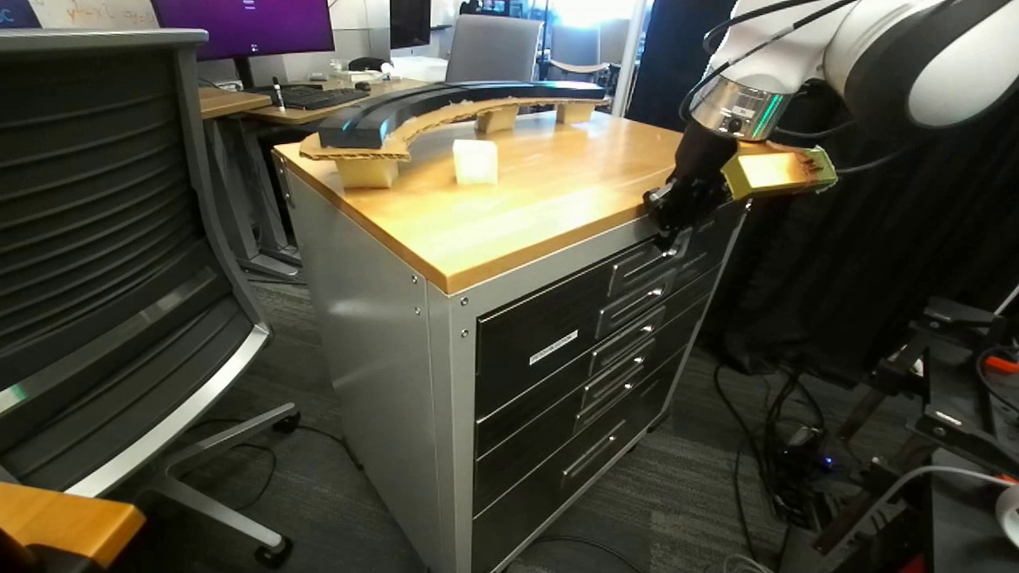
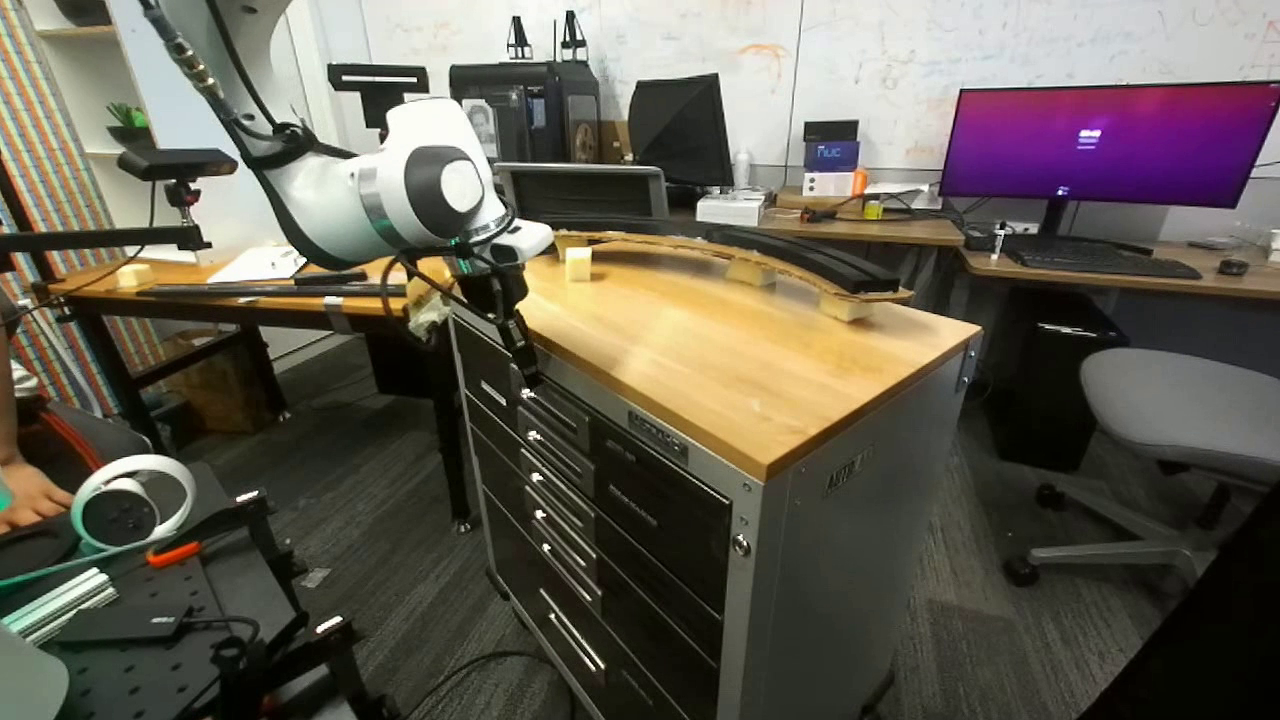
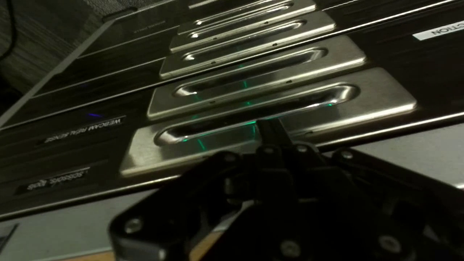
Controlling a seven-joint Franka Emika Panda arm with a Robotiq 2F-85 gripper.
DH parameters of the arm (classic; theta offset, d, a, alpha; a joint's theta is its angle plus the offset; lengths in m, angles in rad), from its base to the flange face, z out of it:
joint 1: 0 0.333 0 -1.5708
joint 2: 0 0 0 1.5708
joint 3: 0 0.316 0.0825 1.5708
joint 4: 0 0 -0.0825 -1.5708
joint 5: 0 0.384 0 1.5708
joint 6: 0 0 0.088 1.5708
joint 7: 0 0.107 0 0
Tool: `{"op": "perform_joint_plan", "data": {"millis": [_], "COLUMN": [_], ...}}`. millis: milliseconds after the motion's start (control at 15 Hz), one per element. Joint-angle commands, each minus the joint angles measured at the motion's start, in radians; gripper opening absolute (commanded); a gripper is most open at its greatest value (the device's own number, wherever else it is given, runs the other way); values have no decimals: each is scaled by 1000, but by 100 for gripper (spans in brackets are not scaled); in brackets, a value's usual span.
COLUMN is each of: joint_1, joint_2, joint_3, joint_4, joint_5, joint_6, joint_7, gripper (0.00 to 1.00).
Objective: Put the screwdriver in the open drawer and then close the drawer
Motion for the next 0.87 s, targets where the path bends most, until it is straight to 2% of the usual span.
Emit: {"op": "perform_joint_plan", "data": {"millis": [0,67,200,267,400,533,600,733,800], "joint_1": [-61,-130,-151,-112,-109,-105,-100,-92,-117], "joint_2": [-124,-179,-265,-289,-357,-416,-452,-499,-447], "joint_3": [67,155,221,188,212,237,253,280,275], "joint_4": [-69,-95,-88,-73,-29,26,66,138,83], "joint_5": [44,81,191,242,293,294,306,341,296], "joint_6": [-31,-101,-282,-359,-530,-691,-771,-897,-796], "joint_7": [-183,-268,-409,-485,-573,-606,-627,-645,-601], "gripper": [34,40,57,66,81,94,99,100,99]}}
